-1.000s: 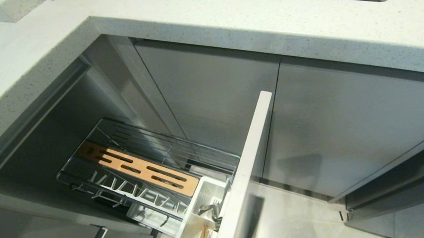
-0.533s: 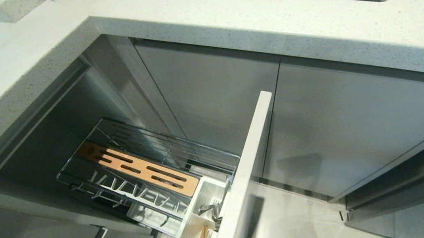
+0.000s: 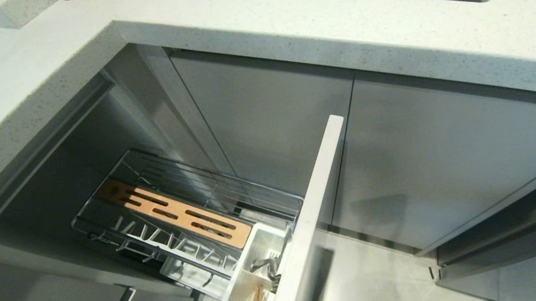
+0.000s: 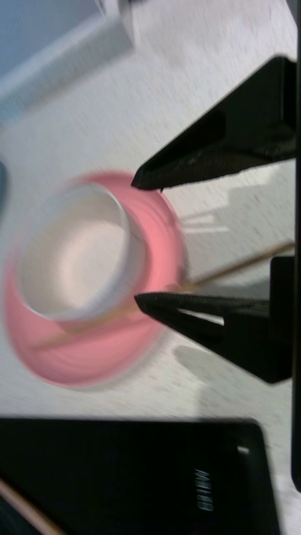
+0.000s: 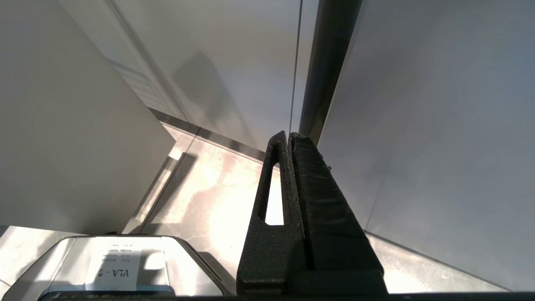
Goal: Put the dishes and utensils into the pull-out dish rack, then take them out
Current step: Take the spoon out of the cupboard
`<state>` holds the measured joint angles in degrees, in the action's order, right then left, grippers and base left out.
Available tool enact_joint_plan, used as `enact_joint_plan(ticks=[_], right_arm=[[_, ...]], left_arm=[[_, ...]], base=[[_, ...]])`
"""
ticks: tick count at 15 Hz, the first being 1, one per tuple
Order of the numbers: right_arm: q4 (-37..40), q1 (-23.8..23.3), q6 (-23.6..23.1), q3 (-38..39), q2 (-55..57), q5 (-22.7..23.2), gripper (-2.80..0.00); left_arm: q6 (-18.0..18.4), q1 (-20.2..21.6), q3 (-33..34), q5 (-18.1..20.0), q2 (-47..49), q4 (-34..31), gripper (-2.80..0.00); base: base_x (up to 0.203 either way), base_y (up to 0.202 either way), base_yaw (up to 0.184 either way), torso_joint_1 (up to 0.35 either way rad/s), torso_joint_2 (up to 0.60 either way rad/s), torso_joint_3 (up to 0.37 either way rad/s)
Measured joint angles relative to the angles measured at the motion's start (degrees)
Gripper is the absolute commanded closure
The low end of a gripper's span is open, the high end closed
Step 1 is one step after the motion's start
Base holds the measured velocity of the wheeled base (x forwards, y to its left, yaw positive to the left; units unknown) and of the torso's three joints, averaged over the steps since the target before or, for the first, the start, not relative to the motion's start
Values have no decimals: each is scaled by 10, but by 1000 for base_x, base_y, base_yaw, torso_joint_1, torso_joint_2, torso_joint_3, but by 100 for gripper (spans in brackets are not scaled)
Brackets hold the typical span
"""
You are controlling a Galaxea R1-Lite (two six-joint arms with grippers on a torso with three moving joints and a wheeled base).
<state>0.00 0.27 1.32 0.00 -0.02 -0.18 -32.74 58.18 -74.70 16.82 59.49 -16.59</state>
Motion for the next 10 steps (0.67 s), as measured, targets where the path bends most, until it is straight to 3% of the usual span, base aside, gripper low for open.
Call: enact_joint_plan(ticks=[3,5,7,10], right_arm=[[0,0,0,0,0,0,0],[0,0,0,0,0,0,0],[0,0,0,0,0,0,0],[0,0,0,0,0,0,0]], left_arm=[[-6,-32,-45,-32,-6,40,0],[-24,-94,-117,-72,0,48,0],[-33,-191,-189,-130,16,49,0],[-37,-390,-258,-246,47,48,0]], base=[[0,0,0,0,0,0],[0,0,0,0,0,0],[0,0,0,0,0,0],[0,0,0,0,0,0]])
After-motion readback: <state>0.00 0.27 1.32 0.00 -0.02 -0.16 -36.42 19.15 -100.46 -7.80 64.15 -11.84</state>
